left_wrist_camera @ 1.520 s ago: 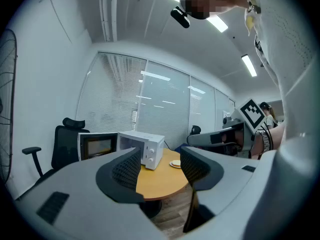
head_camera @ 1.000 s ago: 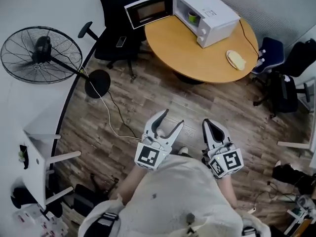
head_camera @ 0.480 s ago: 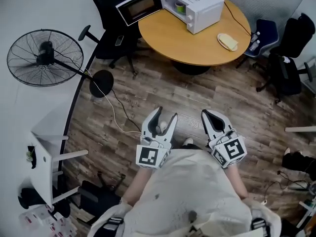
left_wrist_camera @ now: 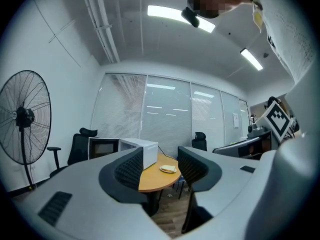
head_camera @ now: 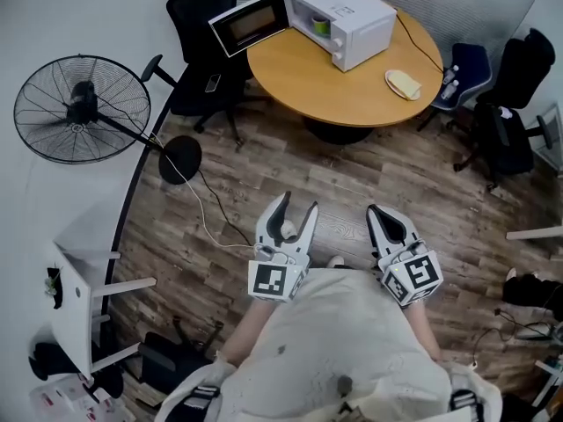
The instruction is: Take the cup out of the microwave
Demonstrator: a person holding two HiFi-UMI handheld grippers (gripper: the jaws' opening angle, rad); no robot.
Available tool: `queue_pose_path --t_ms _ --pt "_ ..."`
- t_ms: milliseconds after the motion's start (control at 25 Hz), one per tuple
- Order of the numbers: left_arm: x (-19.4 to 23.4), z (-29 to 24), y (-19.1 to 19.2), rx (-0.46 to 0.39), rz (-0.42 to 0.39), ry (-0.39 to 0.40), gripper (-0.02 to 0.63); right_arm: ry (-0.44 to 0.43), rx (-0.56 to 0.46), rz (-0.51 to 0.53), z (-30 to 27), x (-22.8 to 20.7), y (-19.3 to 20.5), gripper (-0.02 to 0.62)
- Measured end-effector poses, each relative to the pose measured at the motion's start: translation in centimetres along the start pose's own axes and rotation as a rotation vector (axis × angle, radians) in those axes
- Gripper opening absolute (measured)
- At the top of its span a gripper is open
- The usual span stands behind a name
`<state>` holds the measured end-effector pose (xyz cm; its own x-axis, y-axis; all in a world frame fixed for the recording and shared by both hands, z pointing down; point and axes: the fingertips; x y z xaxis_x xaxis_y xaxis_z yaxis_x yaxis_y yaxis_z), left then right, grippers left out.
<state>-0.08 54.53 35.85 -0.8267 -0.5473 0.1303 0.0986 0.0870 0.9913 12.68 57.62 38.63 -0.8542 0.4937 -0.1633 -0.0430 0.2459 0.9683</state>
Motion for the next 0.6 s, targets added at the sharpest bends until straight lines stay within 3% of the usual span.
queue_pose_path --t_ms 240,600 --pt "4.4 -0.9 0.1 -0.001 -0.006 -0.002 0.238 0.017 -0.031 -0.044 -4.2 0.4 -1.0 0.008" --pt "12.8 -4.7 -0.8 -0.013 -0.013 0.005 0.238 0.016 -0.019 -0.001 -13.3 1.4 -2.7 0.008"
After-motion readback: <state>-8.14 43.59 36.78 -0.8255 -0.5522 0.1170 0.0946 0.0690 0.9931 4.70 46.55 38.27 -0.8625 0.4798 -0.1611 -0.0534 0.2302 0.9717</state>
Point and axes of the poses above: the fingertips, and each gripper's own axes: z backward along the fingers, x to its left, y out of its underside, and after that the axes turned 3 degrees about z, right-handed
